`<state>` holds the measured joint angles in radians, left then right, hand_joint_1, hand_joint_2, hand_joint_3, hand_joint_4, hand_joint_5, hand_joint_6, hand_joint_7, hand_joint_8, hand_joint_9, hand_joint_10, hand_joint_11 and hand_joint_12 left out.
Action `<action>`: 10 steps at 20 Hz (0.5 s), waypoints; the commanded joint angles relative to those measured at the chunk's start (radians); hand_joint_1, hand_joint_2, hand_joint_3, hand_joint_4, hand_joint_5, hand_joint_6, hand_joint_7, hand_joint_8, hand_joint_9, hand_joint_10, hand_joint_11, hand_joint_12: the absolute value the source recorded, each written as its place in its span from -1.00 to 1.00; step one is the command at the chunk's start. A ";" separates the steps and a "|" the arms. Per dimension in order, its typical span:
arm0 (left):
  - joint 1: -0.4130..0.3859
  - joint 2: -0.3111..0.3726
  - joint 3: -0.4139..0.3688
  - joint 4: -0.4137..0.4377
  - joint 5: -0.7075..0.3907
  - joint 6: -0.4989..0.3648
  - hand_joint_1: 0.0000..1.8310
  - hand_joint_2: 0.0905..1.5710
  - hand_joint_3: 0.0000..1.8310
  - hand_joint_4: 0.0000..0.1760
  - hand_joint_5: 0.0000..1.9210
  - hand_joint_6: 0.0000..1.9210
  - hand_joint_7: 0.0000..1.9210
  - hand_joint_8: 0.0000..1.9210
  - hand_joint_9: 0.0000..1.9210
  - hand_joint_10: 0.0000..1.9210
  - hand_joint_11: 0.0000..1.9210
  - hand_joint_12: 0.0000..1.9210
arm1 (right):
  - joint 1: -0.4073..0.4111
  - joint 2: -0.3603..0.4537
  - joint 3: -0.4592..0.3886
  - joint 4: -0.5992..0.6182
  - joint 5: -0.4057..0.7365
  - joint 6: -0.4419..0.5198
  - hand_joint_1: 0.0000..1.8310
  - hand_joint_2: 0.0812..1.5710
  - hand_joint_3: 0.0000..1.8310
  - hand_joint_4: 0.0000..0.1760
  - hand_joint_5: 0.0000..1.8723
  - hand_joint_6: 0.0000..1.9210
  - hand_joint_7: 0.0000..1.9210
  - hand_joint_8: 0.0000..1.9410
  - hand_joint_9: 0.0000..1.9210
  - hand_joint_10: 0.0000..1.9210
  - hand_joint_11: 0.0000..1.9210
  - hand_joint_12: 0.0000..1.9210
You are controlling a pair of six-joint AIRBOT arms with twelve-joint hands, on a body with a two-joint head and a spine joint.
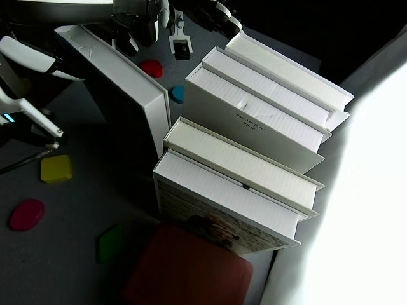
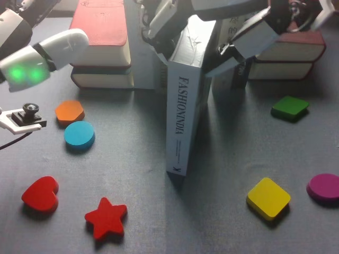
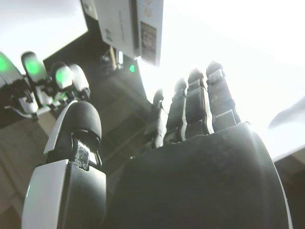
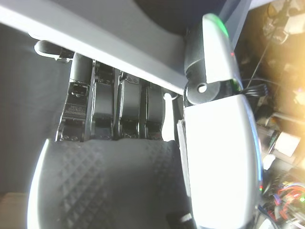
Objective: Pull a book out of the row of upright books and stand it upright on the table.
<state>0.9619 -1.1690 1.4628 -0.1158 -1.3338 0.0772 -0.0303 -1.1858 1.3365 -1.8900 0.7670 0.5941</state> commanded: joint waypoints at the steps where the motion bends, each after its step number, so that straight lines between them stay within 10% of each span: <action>1: -0.010 -0.002 0.006 -0.020 -0.119 -0.008 -0.90 0.37 -1.00 0.02 -0.98 -1.00 -1.00 -1.00 -1.00 -1.00 -1.00 -1.00 | -0.011 -0.005 0.007 0.023 0.002 -0.001 0.24 0.49 -1.00 -1.00 -0.12 0.27 -0.19 -0.84 -0.65 -0.26 -1.00 0.52; 2: -0.010 -0.002 0.007 -0.020 -0.119 -0.008 -0.98 0.69 -0.97 -1.00 -0.95 -1.00 -1.00 -1.00 -1.00 -1.00 -1.00 -0.66 | -0.012 -0.012 0.015 0.028 0.002 -0.001 0.22 0.52 -0.99 -1.00 -0.17 0.34 -0.12 -0.80 -0.48 -0.17 -0.84 0.55; 4: -0.010 -0.003 0.007 -0.020 -0.120 -0.008 -1.00 0.95 -0.97 -0.80 -0.98 -1.00 -0.98 -1.00 -0.90 -0.97 -1.00 -0.34 | -0.012 -0.017 0.023 0.035 0.000 -0.001 0.25 0.32 -1.00 -1.00 -0.50 -0.45 -0.35 -0.93 -0.59 -0.34 -0.94 0.47; 5: -0.010 -0.003 0.007 -0.020 -0.121 -0.008 -0.70 0.79 -1.00 -1.00 -0.87 -0.96 -0.80 -0.96 -0.73 -0.90 -1.00 0.19 | -0.012 -0.018 0.026 0.036 -0.007 -0.001 0.17 0.28 -1.00 -1.00 -0.62 -0.67 -0.48 -0.98 -0.61 -0.49 -0.94 0.40; 7: -0.009 -0.003 0.007 -0.020 -0.122 -0.009 -0.79 0.73 -1.00 -1.00 -0.91 -0.99 -0.99 -1.00 -0.99 -1.00 -1.00 -0.91 | -0.012 -0.014 0.028 0.036 -0.018 -0.002 0.07 0.21 -1.00 -0.98 -0.80 -0.90 -0.70 -1.00 -0.67 -0.67 -1.00 -0.04; 9: -0.009 -0.003 0.007 -0.020 -0.124 -0.010 -0.69 0.70 -1.00 -1.00 -0.91 -0.99 -1.00 -1.00 -1.00 -1.00 -1.00 -1.00 | -0.012 -0.007 0.028 0.040 -0.026 -0.004 -0.01 0.14 -1.00 -0.12 -0.94 -0.99 -0.58 -0.96 -0.64 -0.60 -1.00 -0.51; 10: -0.008 -0.003 0.007 -0.021 -0.125 -0.010 -0.69 0.70 -1.00 -1.00 -0.91 -0.99 -1.00 -1.00 -1.00 -1.00 -1.00 -1.00 | -0.012 -0.001 0.027 0.050 -0.033 -0.014 -0.01 0.14 -1.00 -0.12 -0.94 -0.99 -0.58 -0.96 -0.64 -0.60 -1.00 -0.51</action>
<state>0.9627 -1.1694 1.4628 -0.1146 -1.3388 0.0765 -0.0544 -1.1885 1.3613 -1.9106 0.7639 0.5838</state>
